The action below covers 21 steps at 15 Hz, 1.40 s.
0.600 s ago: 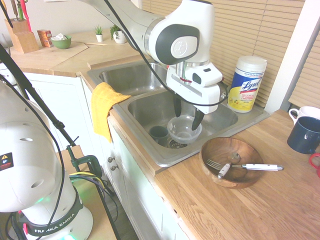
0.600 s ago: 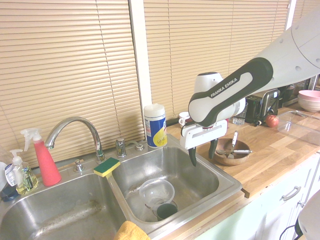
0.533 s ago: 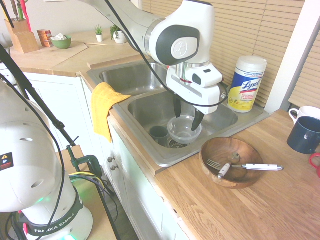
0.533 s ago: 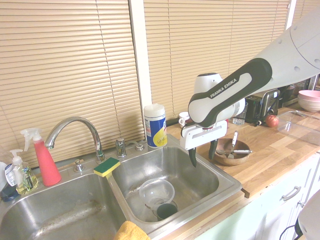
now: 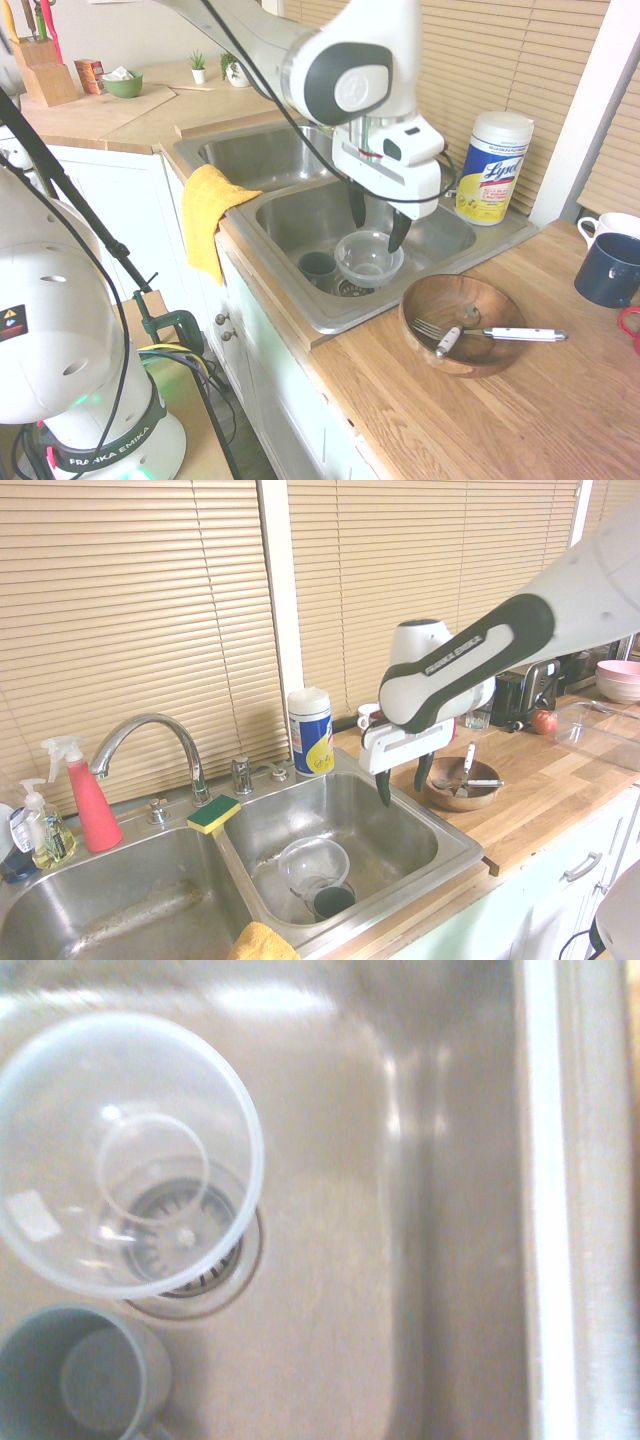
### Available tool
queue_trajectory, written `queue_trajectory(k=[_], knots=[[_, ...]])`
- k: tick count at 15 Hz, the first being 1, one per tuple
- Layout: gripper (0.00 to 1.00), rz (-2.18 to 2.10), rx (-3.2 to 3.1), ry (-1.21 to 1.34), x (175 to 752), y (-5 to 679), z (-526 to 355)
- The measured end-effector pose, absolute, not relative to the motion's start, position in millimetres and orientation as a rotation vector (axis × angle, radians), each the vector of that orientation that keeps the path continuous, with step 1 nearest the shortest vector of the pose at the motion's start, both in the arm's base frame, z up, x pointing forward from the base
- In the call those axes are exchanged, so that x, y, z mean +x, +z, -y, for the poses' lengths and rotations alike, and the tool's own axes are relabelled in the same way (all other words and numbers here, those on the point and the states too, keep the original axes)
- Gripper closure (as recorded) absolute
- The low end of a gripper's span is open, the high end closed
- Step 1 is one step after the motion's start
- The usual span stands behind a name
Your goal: Put the spoon into the sink
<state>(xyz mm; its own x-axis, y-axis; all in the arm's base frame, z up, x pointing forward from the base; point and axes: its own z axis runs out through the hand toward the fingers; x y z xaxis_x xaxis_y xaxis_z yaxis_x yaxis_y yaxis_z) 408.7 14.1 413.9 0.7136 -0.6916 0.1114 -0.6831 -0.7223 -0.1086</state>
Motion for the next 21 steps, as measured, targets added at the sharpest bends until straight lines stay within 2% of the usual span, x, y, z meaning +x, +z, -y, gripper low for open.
queue_trajectory(k=[5, 8, 14, 15, 21], knots=[[0.0, -1.072, -2.826, -0.269, 372, 456, 54], [0.0, -1.055, -2.833, -0.198, 371, 444, 117], [0.0, -0.824, -3.149, 0.031, 412, 386, 145], [1.0, -0.787, -3.193, 0.036, 416, 380, 146], [1.0, -0.753, -3.231, 0.078, 427, 369, 152]])
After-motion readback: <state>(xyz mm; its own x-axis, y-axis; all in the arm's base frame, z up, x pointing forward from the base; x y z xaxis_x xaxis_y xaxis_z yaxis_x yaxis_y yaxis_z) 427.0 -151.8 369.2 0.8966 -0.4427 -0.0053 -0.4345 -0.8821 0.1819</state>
